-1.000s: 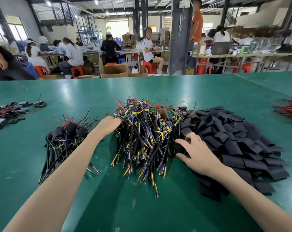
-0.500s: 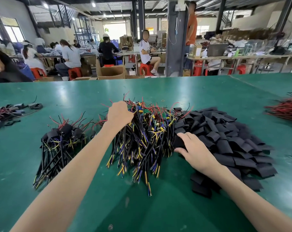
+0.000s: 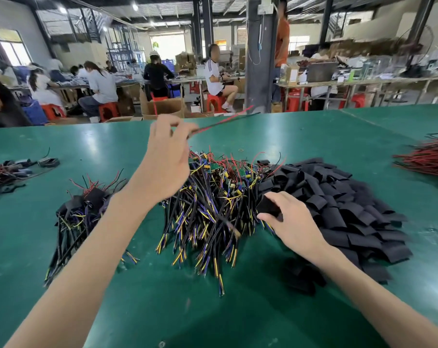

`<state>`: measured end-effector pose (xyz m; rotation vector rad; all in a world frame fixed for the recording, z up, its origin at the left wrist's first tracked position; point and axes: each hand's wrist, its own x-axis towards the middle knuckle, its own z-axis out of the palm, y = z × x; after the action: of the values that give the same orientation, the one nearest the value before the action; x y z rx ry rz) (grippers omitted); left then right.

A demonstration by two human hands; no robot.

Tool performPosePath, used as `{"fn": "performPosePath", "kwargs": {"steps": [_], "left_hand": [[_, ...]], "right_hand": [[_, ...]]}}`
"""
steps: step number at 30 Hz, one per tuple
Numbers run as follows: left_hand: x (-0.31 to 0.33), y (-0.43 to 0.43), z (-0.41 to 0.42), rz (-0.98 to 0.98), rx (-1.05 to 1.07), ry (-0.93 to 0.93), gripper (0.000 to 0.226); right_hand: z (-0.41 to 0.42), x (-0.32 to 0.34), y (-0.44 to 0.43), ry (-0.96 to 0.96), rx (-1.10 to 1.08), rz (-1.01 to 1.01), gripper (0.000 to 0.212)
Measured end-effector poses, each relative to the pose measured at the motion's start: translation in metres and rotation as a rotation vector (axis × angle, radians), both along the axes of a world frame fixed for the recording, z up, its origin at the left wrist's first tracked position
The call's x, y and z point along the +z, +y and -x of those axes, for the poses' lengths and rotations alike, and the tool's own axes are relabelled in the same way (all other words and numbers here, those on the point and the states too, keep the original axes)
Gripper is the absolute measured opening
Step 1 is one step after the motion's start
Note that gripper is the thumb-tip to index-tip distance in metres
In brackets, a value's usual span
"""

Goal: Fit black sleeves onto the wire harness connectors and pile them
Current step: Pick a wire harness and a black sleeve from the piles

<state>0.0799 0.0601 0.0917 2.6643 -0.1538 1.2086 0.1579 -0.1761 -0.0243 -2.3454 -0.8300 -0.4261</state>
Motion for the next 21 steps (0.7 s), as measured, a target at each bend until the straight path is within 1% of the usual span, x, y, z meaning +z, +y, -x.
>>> {"fn": "performPosePath", "kwargs": {"steps": [2,5,6,7,9,10,12,14,17,21], "left_hand": [[-0.022,0.003,0.002,-0.115,0.026,0.018,0.021],[-0.054,0.005,0.004,-0.180,-0.008,0.037,0.012],[-0.063,0.006,0.004,-0.158,-0.007,0.029,0.011],[-0.070,0.007,0.004,-0.086,0.004,0.036,0.012],[-0.075,0.008,0.005,0.123,0.016,0.077,0.016],[-0.075,0.008,0.006,0.195,-0.001,0.077,0.018],[-0.071,0.009,0.008,0.252,-0.019,0.036,0.020],[-0.065,0.010,0.011,0.195,0.032,0.010,0.022],[-0.062,0.008,0.013,0.030,0.105,0.042,0.022],[-0.069,0.000,0.017,0.016,0.043,0.086,0.023]], "right_hand": [[0.001,0.000,0.000,0.002,0.003,-0.021,0.040],[0.002,-0.003,0.001,0.012,0.013,-0.018,0.040],[0.002,-0.004,0.001,0.018,0.017,-0.017,0.040],[0.003,-0.005,0.001,0.024,0.021,-0.024,0.040],[0.004,-0.005,0.003,0.026,0.025,-0.052,0.040],[0.005,-0.005,0.003,0.023,0.026,-0.065,0.040],[0.006,-0.004,0.005,0.013,0.032,-0.094,0.040],[0.007,-0.003,0.006,0.007,0.041,-0.117,0.042],[0.010,-0.002,0.006,-0.006,0.054,-0.134,0.042],[0.010,0.000,0.005,-0.014,0.063,-0.172,0.040]]}}
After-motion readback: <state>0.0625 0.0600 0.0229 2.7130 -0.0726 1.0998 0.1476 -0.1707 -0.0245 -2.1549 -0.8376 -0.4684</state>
